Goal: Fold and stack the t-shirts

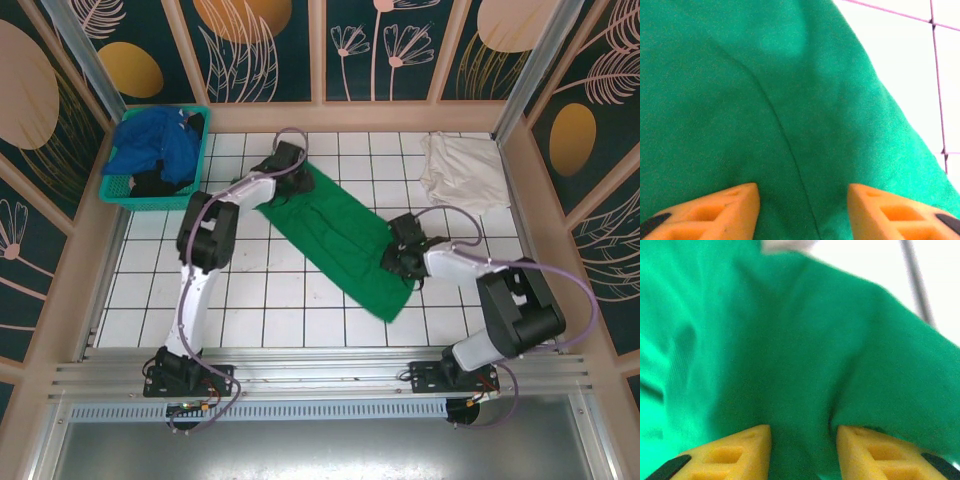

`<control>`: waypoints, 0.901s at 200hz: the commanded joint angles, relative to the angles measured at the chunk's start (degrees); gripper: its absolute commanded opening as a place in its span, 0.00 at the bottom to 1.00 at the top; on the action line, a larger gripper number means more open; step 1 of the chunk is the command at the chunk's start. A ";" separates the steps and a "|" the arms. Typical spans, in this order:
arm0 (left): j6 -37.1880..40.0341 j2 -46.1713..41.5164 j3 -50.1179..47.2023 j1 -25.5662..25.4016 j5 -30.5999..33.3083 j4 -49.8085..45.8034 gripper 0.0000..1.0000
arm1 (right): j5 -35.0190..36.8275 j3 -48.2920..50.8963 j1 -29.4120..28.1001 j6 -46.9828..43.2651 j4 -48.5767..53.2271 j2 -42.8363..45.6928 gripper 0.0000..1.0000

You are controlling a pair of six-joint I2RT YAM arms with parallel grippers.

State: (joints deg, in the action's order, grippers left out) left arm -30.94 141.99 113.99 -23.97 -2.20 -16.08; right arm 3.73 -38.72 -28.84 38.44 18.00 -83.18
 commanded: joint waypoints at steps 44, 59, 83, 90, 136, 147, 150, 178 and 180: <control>-0.19 18.35 25.61 0.32 -18.49 1.64 0.60 | 8.95 1.04 -13.74 13.36 16.93 15.82 0.44; -2.47 18.69 24.35 0.32 -23.18 6.21 0.60 | 7.88 2.37 -13.79 10.91 9.92 14.15 0.44; -4.36 18.65 25.73 -0.14 -28.75 8.01 0.59 | 5.00 2.98 -14.10 9.25 1.58 5.77 0.39; -3.79 17.59 25.84 -0.44 -28.80 7.55 0.59 | 4.38 2.65 -14.41 9.01 0.56 2.91 0.37; -1.73 5.73 25.05 -1.17 -24.89 4.89 0.75 | 4.06 -2.62 -26.16 17.46 6.31 -4.70 0.32; -0.77 2.13 24.53 -1.17 -23.74 2.62 0.77 | 3.87 -3.86 -29.67 19.94 7.56 -3.92 0.33; -0.56 1.05 24.02 -1.17 -23.27 1.96 0.77 | 4.03 -4.23 -30.56 20.39 8.06 -3.62 0.33; 1.51 -14.67 6.05 -1.50 -18.99 -0.84 0.81 | 9.96 -6.82 -32.68 22.29 18.95 1.90 0.39; 1.67 -16.16 4.02 -1.58 -18.55 -0.52 0.81 | 10.44 -6.83 -32.66 22.30 19.71 2.45 0.40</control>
State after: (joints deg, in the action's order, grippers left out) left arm -31.97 141.91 130.30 -25.50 -24.60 -14.46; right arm 8.54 -43.31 -61.23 56.14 24.84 -85.86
